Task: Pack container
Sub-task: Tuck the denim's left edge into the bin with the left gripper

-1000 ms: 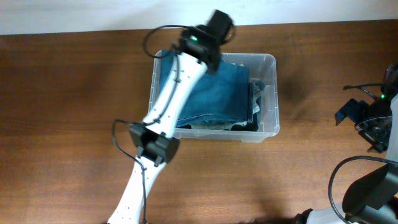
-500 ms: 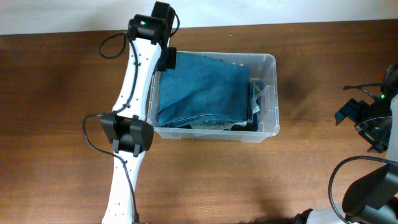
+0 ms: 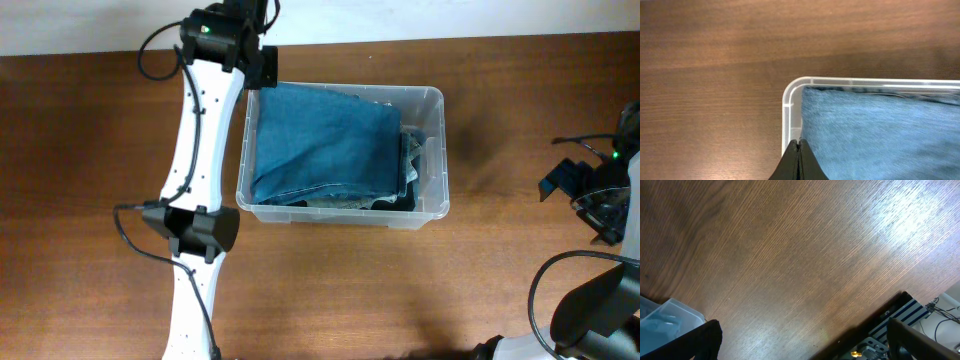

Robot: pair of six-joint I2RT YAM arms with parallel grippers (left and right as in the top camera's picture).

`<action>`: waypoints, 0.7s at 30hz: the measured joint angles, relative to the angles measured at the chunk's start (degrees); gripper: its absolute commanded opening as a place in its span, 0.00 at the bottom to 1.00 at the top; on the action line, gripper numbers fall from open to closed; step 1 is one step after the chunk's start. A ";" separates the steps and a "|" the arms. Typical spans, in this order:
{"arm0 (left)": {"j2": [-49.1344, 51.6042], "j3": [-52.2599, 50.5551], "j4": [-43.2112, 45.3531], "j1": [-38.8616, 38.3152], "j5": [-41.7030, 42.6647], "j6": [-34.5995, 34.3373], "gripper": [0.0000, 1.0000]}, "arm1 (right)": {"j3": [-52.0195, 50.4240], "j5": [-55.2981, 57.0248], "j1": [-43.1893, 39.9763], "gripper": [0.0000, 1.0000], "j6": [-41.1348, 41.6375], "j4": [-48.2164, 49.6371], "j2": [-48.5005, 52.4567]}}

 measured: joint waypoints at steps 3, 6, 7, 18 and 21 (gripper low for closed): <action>-0.52 0.13 -2.43 -0.48 2.45 0.00 0.01 | 0.00 0.00 0.00 0.98 -0.02 0.00 0.00; 0.76 0.13 -4.15 -1.55 4.63 0.00 0.01 | 0.00 0.00 0.00 0.98 0.00 0.02 0.00; 1.53 0.13 -4.39 -2.12 5.22 0.00 0.01 | 0.00 0.00 0.00 0.98 0.02 0.02 0.00; 11.26 0.11 -2.82 -5.11 6.10 0.00 0.01 | 0.00 0.00 0.00 0.98 -0.02 0.00 0.00; 12.07 0.11 -2.78 -5.11 5.73 0.00 0.01 | 0.00 0.00 0.00 0.98 -0.02 0.00 0.00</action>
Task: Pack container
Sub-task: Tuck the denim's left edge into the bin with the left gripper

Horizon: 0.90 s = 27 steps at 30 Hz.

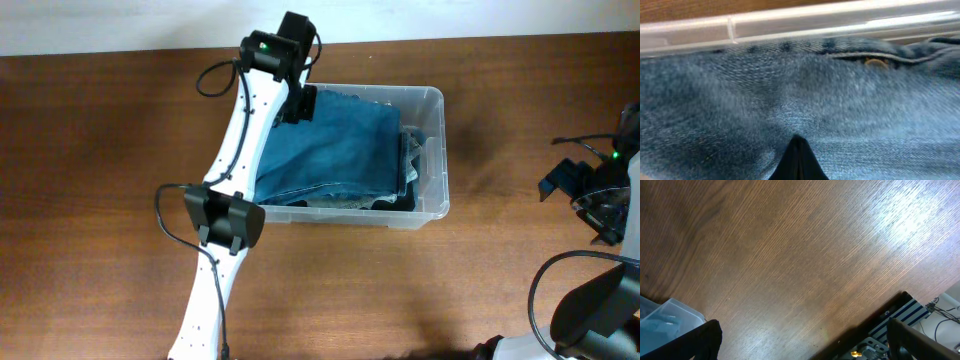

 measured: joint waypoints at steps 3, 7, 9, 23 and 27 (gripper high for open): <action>1.11 0.02 -0.85 0.00 -0.37 0.00 0.01 | 0.00 0.00 0.00 0.98 0.02 0.00 0.00; 1.79 0.02 -1.36 -0.02 -0.57 0.00 0.01 | 0.00 0.00 0.00 0.98 0.00 0.00 0.00; 1.79 0.02 -1.49 -0.02 -0.59 0.00 0.01 | 0.00 0.00 0.00 0.98 0.02 0.00 0.00; -0.26 4.04 3.67 0.48 -11.32 0.02 0.01 | 0.00 0.00 0.00 0.98 0.02 0.00 0.00; -0.26 4.04 3.91 0.94 -12.00 0.02 0.01 | 0.00 0.00 0.00 0.98 0.04 0.00 0.00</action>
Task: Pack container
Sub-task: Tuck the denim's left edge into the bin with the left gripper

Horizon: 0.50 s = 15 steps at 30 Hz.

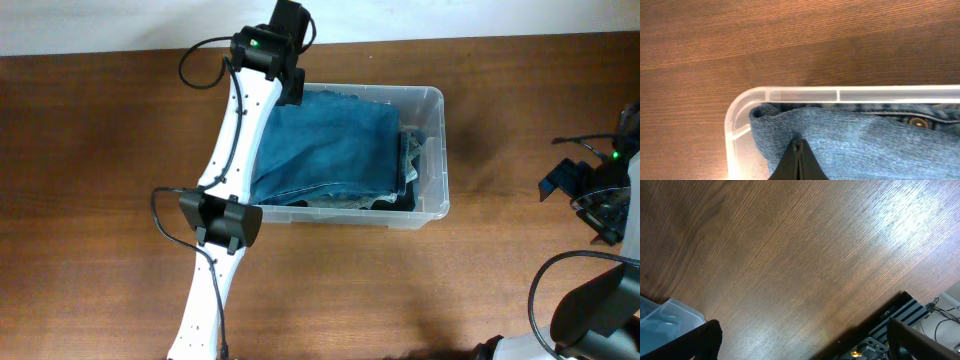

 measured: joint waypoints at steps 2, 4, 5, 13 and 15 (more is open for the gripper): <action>0.00 0.00 0.00 0.33 0.00 0.00 0.01 | 0.00 0.00 0.00 0.98 -0.04 0.00 0.00; 0.00 0.00 0.00 0.66 0.02 -0.02 0.01 | 0.00 0.00 0.00 0.98 -0.02 0.00 0.00; 0.00 0.00 0.00 0.83 0.02 0.00 0.01 | 0.00 0.00 0.00 0.98 -0.02 0.00 0.00; -0.11 -3.65 0.50 1.01 0.02 0.00 0.01 | 0.00 0.00 0.00 0.98 0.00 0.00 0.00; -0.11 -5.55 0.59 1.01 0.09 0.00 0.01 | 0.00 0.00 0.00 0.98 -0.04 0.00 0.00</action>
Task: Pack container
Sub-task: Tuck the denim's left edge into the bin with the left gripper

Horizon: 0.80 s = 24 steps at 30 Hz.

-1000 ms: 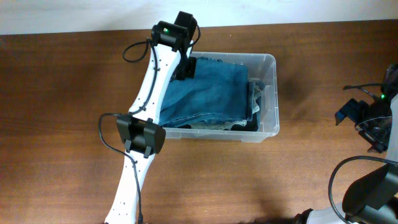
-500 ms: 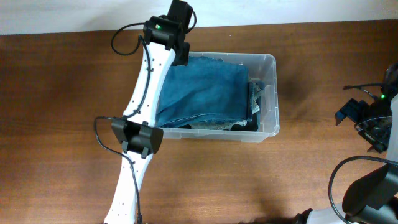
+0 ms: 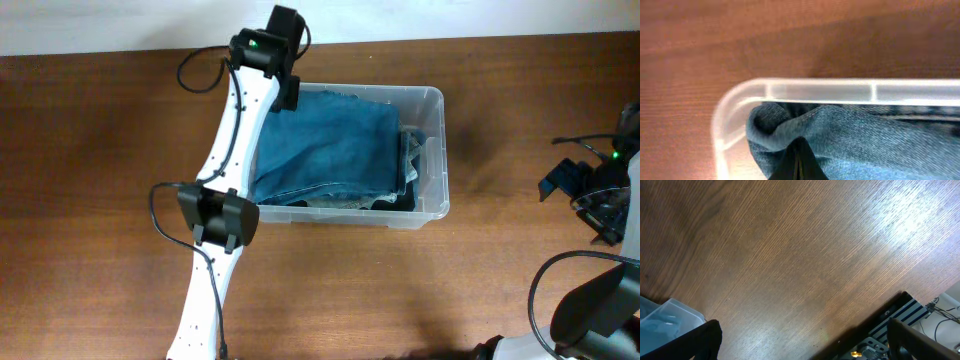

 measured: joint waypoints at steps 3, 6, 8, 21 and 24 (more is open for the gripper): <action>0.00 -1.86 0.28 0.00 0.04 0.00 0.01 | 0.00 0.00 0.00 0.98 0.02 0.00 0.00; 0.00 -2.10 0.50 0.02 0.13 0.00 0.01 | 0.00 0.00 0.00 0.98 0.02 0.00 0.00; 0.00 -2.10 0.55 0.07 0.17 0.00 0.01 | 0.00 0.00 0.00 0.98 0.02 0.00 0.00; -0.22 -2.43 1.16 0.22 1.31 0.00 0.01 | 0.00 0.00 0.00 0.98 0.02 0.00 0.00; -0.22 -2.43 1.09 0.22 1.53 0.00 0.01 | 0.00 0.00 0.00 0.98 0.00 0.00 0.00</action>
